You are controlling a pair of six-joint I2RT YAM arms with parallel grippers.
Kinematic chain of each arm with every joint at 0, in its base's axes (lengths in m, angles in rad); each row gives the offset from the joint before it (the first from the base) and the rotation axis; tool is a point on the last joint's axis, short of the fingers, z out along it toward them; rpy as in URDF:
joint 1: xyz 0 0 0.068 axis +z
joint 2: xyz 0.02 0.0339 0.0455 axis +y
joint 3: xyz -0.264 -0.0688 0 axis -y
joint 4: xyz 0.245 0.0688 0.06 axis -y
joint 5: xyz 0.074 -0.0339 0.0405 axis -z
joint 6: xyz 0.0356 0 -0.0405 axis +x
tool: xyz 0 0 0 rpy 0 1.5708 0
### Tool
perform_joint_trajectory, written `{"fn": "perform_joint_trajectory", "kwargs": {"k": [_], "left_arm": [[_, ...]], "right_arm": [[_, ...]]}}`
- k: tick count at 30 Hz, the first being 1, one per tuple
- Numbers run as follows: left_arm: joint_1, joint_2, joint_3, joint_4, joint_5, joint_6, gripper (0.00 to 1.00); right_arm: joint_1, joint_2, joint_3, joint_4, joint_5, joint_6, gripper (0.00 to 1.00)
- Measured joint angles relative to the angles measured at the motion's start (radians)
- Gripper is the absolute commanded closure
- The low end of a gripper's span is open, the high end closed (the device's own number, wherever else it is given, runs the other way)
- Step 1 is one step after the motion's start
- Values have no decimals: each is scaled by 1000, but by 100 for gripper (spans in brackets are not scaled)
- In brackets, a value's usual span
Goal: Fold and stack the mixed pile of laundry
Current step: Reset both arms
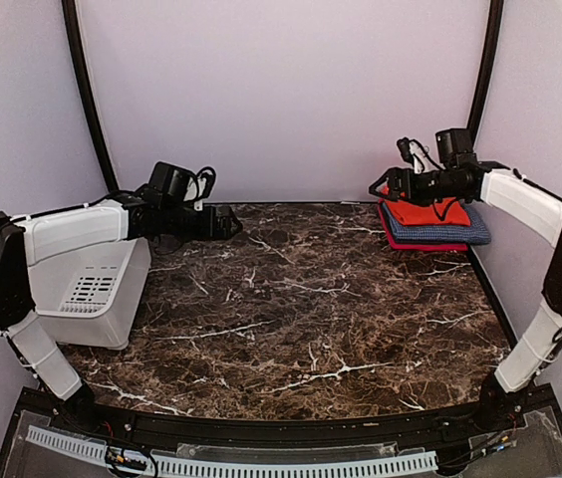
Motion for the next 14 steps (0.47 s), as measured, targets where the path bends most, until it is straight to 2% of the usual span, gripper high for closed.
{"fn": "perform_joint_trajectory", "kwargs": {"k": [7,14], "left_arm": [[-12,0,-225,78,53,-93,1],[-51,-1,-313,125,40,-125,1]], "right_arm": [[124,-230,-381,121,9,56,1],[230,-267,-602,216,46,109,1]]}}
